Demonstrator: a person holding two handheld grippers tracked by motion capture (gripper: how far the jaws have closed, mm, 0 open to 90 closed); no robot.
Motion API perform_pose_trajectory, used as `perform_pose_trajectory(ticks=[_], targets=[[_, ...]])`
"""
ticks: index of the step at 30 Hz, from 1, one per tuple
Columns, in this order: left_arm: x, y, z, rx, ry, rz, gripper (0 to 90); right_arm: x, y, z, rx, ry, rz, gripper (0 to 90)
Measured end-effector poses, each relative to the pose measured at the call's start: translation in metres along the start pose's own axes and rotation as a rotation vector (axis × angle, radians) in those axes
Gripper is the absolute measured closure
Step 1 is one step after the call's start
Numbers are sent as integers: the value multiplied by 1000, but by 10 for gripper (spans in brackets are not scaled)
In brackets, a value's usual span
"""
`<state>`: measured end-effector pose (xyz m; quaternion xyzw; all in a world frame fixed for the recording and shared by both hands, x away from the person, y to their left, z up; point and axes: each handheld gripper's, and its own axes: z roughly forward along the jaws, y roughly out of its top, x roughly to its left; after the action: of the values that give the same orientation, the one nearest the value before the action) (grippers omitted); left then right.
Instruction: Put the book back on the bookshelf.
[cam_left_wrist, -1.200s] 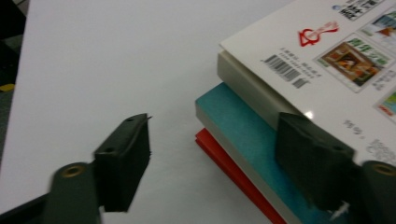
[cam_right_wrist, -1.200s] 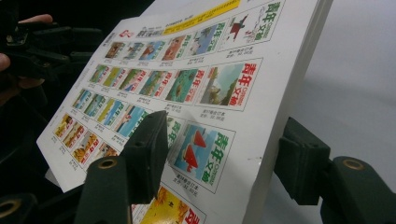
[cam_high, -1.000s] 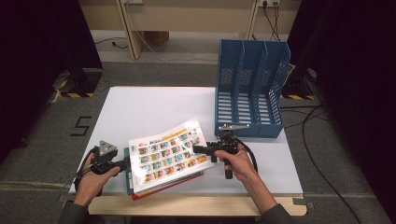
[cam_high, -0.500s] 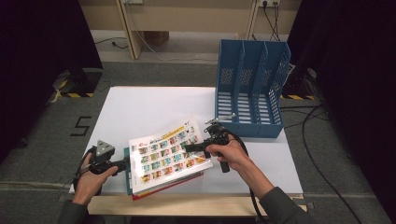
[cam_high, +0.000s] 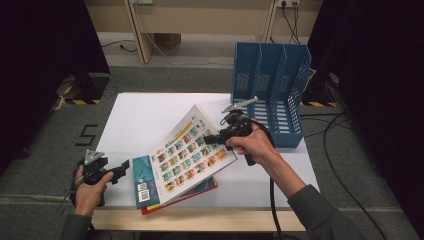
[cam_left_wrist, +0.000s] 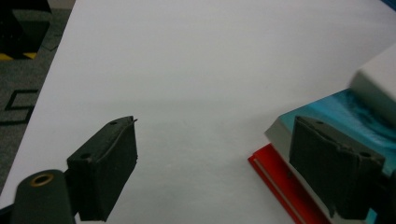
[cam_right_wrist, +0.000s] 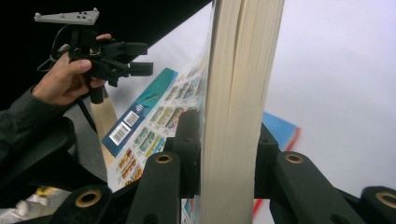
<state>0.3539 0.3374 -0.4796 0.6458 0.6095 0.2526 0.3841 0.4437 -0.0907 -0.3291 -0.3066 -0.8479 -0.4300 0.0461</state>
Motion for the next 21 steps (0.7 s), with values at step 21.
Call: perform_pose_trajectory(ticks=[21], targets=[[9, -15, 19, 119, 77, 100, 137, 30, 28, -88, 114, -261, -135, 737]])
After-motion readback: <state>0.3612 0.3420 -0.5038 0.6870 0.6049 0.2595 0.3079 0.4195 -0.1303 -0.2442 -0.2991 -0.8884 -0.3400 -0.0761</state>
